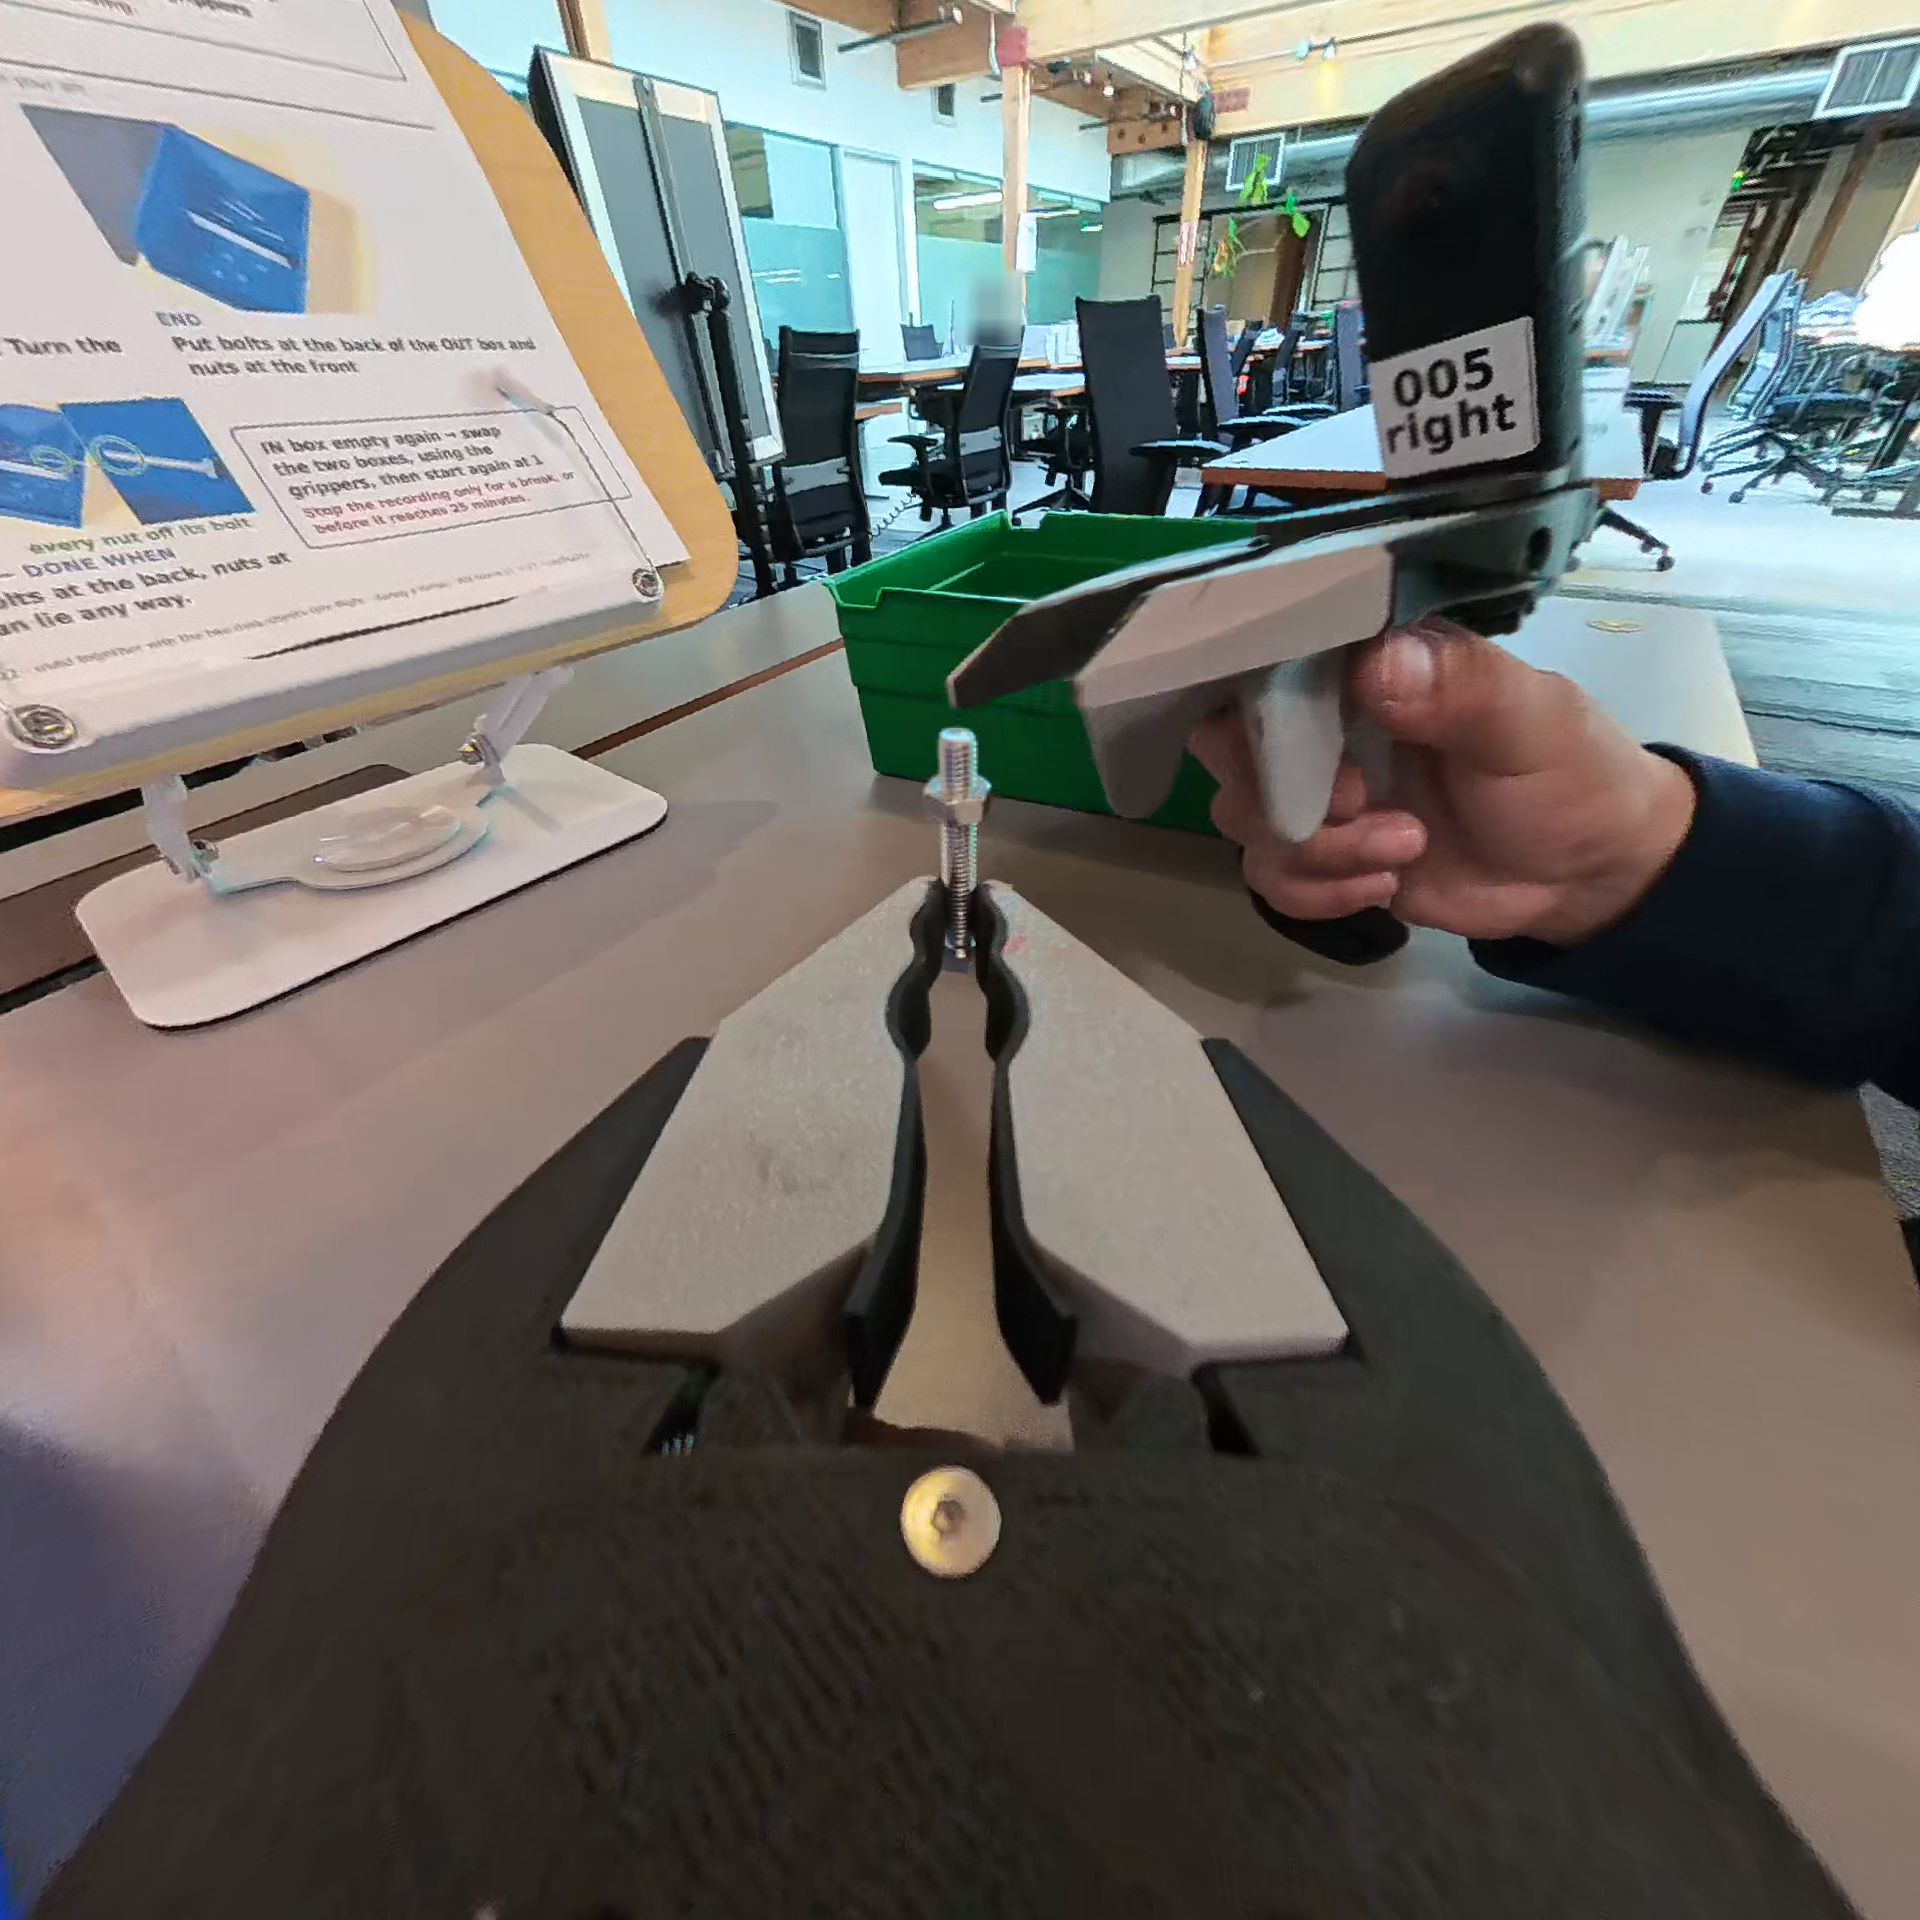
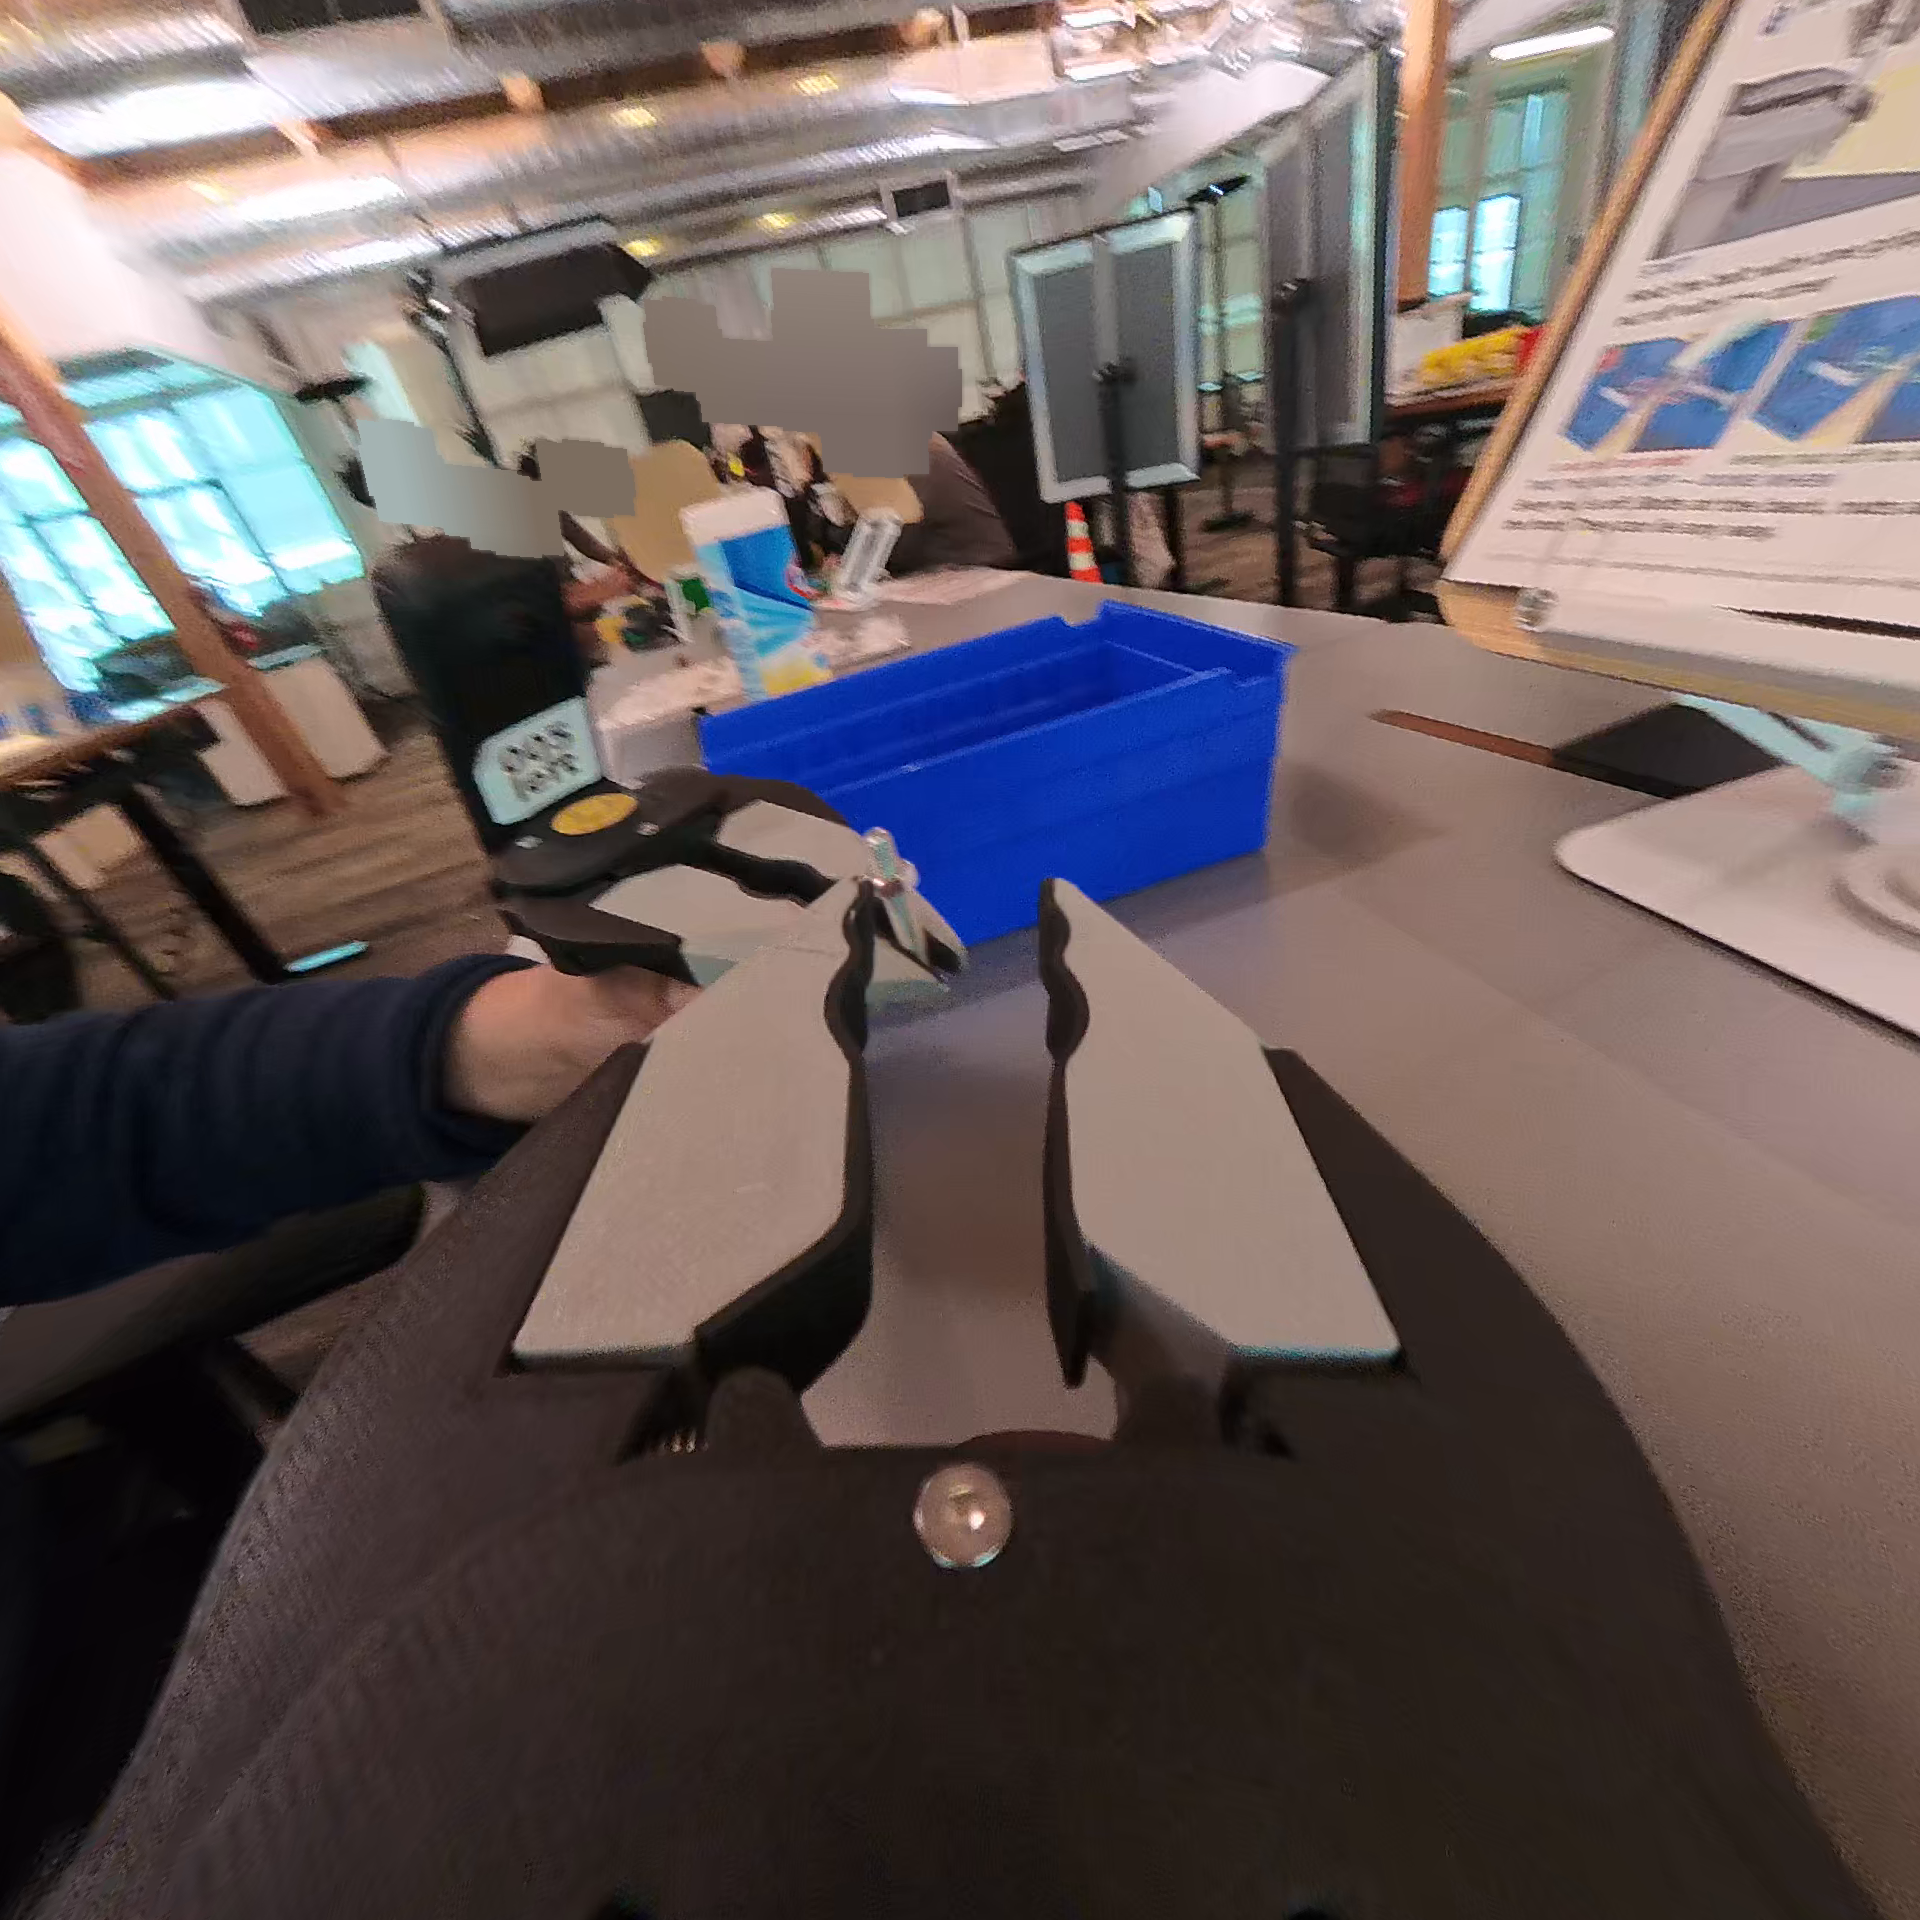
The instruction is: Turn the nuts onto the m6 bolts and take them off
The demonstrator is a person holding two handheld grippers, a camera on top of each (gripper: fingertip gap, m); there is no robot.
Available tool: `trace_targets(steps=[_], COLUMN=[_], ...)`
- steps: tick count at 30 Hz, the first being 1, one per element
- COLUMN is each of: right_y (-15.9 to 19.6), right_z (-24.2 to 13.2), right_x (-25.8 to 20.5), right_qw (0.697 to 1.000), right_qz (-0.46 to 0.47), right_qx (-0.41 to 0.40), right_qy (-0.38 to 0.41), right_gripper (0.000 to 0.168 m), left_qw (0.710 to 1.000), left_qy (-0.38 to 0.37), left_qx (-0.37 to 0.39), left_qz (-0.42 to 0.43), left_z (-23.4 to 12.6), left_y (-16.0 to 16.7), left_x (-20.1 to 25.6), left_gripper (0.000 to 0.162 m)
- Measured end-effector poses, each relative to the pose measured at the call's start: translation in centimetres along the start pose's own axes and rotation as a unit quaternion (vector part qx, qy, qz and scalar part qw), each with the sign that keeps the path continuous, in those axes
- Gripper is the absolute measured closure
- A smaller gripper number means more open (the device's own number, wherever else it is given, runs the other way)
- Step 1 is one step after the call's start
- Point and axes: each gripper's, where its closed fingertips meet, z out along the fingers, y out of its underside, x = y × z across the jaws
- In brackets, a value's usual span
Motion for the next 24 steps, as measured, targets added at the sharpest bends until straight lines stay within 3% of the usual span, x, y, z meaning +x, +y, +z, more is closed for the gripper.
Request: trace_targets(steps=[4,6,8,10,15,19,21,22,24], right_y=[0.8,1.3,1.0,0.2,0.0,1.5,1.6,1.5,0.7], right_z=[1.4,1.6,0.8,-0.3,0.7,1.7,1.1,0.6,-0.4], right_x=[-1.6,-0.8,0.5,1.9,-0.7,0.0,1.2,1.9,2.4], right_qw=[0.999,0.998,0.997,0.994,0.997,0.992,0.993,0.994,0.995], right_qz=[-0.038,-0.052,-0.053,-0.064,-0.074,-0.097,-0.068,-0.052,-0.045], right_qx=[-0.021,-0.040,-0.037,-0.020,-0.010,-0.052,-0.055,-0.050,-0.029], right_qy=[-0.013,0.018,0.051,0.088,0.034,0.066,0.075,0.084,0.087], right_gripper=[0.135,0.138,0.129,0.148,0.137,0.141,0.132,0.141,0.145], left_qw=[1.000,1.000,1.000,1.000,0.999,1.000,1.000,1.000,0.999], left_qy=[0.022,0.025,0.009,0.002,0.002,0.008,-0.008,-0.012,-0.031], left_qx=[-0.006,-0.003,-0.006,-0.007,-0.019,-0.017,-0.020,-0.017,-0.015], left_qz=[0.015,0.016,0.007,-0.025,-0.040,-0.012,-0.010,-0.018,-0.023], left_z=[0.6,0.6,0.6,0.3,0.5,0.7,0.7,0.6,0.4], left_y=[0.3,0.1,0.2,0.3,0.8,0.6,0.7,0.7,0.7], left_x=[1.6,2.1,1.3,0.2,0.0,1.1,0.4,0.1,-0.8], left_gripper=[0.159,0.159,0.159,0.159,0.159,0.159,0.159,0.159,0.159])
